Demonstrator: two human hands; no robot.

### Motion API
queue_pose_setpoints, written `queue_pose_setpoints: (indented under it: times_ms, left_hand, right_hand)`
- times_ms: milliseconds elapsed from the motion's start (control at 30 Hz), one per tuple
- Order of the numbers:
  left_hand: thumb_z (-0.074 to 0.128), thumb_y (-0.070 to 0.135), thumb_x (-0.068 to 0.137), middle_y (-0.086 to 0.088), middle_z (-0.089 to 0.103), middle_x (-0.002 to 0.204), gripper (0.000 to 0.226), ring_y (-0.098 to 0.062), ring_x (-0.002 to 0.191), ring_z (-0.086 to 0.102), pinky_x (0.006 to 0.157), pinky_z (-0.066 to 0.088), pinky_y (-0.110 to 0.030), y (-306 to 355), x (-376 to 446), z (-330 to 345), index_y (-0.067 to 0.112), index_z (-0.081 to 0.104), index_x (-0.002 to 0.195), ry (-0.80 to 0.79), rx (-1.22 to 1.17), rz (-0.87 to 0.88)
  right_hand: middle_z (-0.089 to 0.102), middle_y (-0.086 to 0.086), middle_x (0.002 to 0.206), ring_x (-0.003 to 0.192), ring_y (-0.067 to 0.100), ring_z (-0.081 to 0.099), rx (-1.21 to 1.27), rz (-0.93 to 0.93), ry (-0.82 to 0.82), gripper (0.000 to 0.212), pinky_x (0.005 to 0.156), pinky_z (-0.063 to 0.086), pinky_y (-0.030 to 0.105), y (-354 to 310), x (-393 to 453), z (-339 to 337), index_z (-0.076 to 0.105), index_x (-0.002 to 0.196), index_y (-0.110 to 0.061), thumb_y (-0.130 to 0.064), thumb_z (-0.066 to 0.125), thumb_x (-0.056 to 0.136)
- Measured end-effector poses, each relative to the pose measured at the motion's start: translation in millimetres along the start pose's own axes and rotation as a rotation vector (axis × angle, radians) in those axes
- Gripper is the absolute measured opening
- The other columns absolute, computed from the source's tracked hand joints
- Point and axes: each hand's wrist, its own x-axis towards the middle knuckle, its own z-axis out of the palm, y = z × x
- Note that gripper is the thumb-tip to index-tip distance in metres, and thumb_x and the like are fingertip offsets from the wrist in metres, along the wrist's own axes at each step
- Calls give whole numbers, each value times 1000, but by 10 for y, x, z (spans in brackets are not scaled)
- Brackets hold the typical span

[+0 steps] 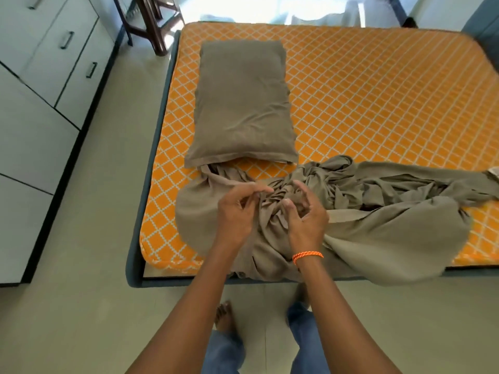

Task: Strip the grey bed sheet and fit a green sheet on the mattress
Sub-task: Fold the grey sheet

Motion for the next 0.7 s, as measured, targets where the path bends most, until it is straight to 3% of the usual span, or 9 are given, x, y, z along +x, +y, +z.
queue_pose_setpoints:
  times_ms: [67, 200, 333, 433, 533, 633, 700]
  left_hand:
    - [59, -10, 97, 3, 79, 105, 32, -15, 107, 73, 96, 58, -35, 69, -78, 206, 11, 81, 104, -18, -38, -68]
    - [62, -11, 92, -1, 79, 102, 27, -17, 104, 74, 95, 57, -30, 147, -125, 555, 8, 80, 100, 56, -140, -226]
    - [73, 0, 93, -6, 78, 92, 8, -21, 92, 75, 83, 57, -29, 198, -64, 844, 7, 77, 95, 196, -165, -342]
    - [73, -9, 88, -7, 71, 93, 26, -18, 88, 72, 78, 56, -22, 268, 26, 1095, 8, 62, 103, 284, -135, -382]
    - [67, -17, 89, -10, 70, 101, 47, -14, 88, 72, 77, 57, -22, 332, 167, 1272, 11, 49, 121, 353, -242, -471]
    - [71, -12, 90, -17, 75, 106, 45, -22, 94, 74, 84, 60, -31, 396, 299, 1412, 12, 56, 126, 422, -329, -586]
    - [74, -6, 90, -16, 78, 104, 31, -27, 97, 75, 91, 59, -39, 482, 373, 1511, 9, 67, 117, 476, -436, -661]
  right_hand:
    - [77, -12, 93, 93, 3, 74, 34, 57, 60, 44, 83, 59, 28, -64, 45, -41, 65, 123, -24, -6, 81, 85]
    - [74, -14, 79, 79, 1, 74, 56, 111, 131, 27, 72, 60, 26, -57, 122, -115, 66, 99, -11, -1, 84, 82]
    - [76, -10, 83, 79, 3, 73, 10, 127, 116, 15, 77, 62, 33, 52, 241, -218, 78, 87, -18, -7, 86, 81]
    - [78, -10, 90, 88, 6, 74, 44, 144, 57, 13, 85, 61, 36, 124, 405, -316, 83, 94, -16, -9, 84, 83]
    - [77, -8, 99, 96, 10, 73, 83, 95, -82, 18, 90, 58, 29, 110, 597, -464, 82, 103, -15, -5, 78, 89]
    - [68, -9, 101, 97, 6, 67, 55, 56, -163, 22, 86, 54, 18, 53, 776, -619, 81, 109, -19, -7, 76, 92]
    - [69, -10, 100, 97, 7, 68, 67, 80, -186, 22, 85, 56, 20, 10, 896, -702, 81, 108, -19, -7, 77, 91]
